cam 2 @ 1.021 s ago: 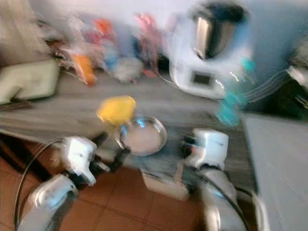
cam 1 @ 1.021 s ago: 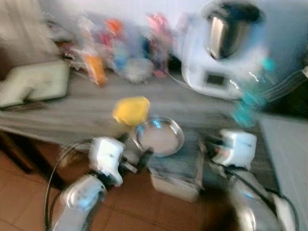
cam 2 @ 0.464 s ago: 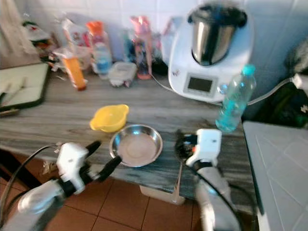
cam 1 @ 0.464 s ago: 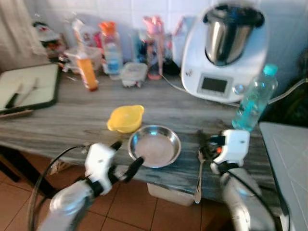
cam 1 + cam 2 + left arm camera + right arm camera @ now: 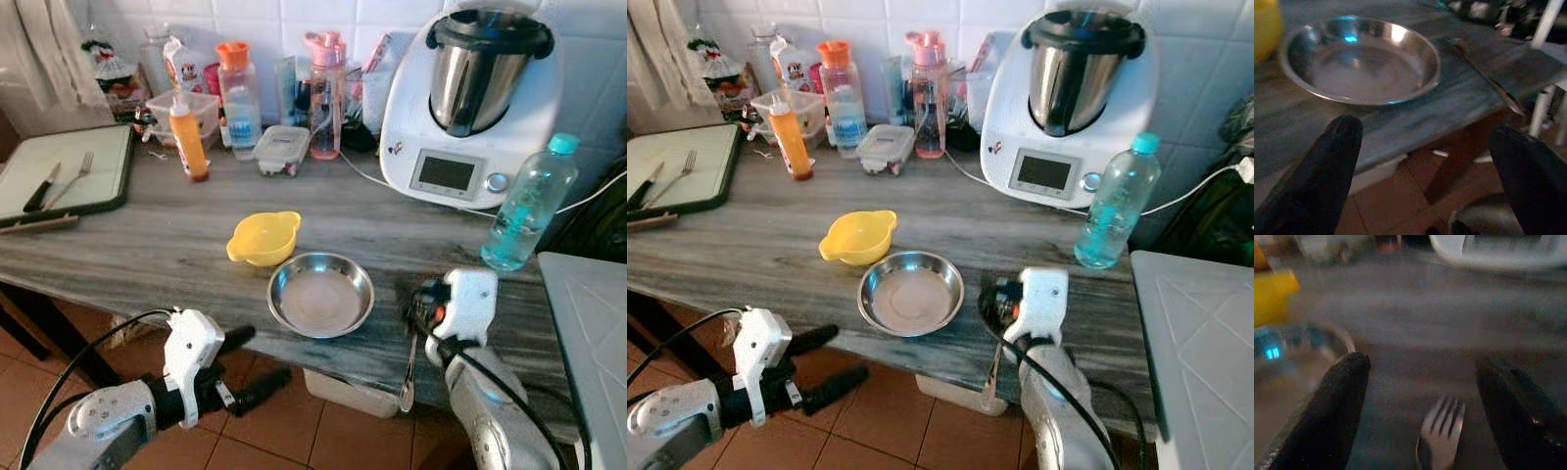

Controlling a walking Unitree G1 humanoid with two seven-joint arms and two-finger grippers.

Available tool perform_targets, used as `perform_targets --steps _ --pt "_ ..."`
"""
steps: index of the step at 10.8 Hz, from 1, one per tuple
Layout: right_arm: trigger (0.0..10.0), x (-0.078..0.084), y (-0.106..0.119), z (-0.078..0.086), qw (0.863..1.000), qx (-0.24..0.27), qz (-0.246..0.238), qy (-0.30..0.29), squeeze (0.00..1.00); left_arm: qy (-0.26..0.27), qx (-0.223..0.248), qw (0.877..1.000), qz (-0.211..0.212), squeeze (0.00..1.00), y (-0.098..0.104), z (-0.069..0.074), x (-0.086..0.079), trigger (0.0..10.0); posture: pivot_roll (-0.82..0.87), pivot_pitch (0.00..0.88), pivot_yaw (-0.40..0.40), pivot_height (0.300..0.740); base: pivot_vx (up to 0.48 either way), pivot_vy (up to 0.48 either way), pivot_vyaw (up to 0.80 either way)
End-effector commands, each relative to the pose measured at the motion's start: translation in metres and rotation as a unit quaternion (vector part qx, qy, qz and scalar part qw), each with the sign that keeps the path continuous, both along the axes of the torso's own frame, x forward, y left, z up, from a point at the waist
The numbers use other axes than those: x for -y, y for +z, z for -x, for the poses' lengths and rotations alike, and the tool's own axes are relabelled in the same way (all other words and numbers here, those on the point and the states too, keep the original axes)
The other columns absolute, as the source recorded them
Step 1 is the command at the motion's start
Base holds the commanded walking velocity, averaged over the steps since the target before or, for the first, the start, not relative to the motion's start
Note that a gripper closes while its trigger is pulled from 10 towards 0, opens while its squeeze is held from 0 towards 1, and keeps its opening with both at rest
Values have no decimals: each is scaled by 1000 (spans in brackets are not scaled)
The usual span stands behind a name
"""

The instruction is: Setting the table

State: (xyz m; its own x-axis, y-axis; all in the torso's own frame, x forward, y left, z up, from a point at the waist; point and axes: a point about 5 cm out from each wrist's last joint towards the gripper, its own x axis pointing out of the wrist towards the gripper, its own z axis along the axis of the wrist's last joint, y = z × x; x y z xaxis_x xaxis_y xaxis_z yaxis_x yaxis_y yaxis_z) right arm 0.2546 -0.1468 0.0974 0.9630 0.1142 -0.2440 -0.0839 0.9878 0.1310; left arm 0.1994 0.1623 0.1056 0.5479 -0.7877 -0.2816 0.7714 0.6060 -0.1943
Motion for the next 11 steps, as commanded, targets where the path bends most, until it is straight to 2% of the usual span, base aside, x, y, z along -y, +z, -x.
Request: perform_targets --steps 1,5,8,10,11 --pt "10000 0 -1 3 1000 -24 -6 5 0 -14 4 1000 -1 0 5 0 1 10000 103 2 19 740 0 0 0" --pt "10000 4 2 14 998 -57 -34 -2 0 -29 -13 999 -3 0 6 1 -7 10000 100 13 29 740 0 0 0" --pt "10000 3 -3 26 991 -128 -43 11 0 -39 -10 999 1 0 16 0 -4 10000 104 15 34 740 0 0 0" --pt "10000 1 -17 32 980 -190 -65 18 0 -46 -12 999 5 0 20 1 2 10000 100 16 35 740 0 0 0" --pt "10000 0 -21 32 976 -203 -72 21 0 -48 -13 999 6 0 21 1 4 10000 101 14 34 740 0 0 0"
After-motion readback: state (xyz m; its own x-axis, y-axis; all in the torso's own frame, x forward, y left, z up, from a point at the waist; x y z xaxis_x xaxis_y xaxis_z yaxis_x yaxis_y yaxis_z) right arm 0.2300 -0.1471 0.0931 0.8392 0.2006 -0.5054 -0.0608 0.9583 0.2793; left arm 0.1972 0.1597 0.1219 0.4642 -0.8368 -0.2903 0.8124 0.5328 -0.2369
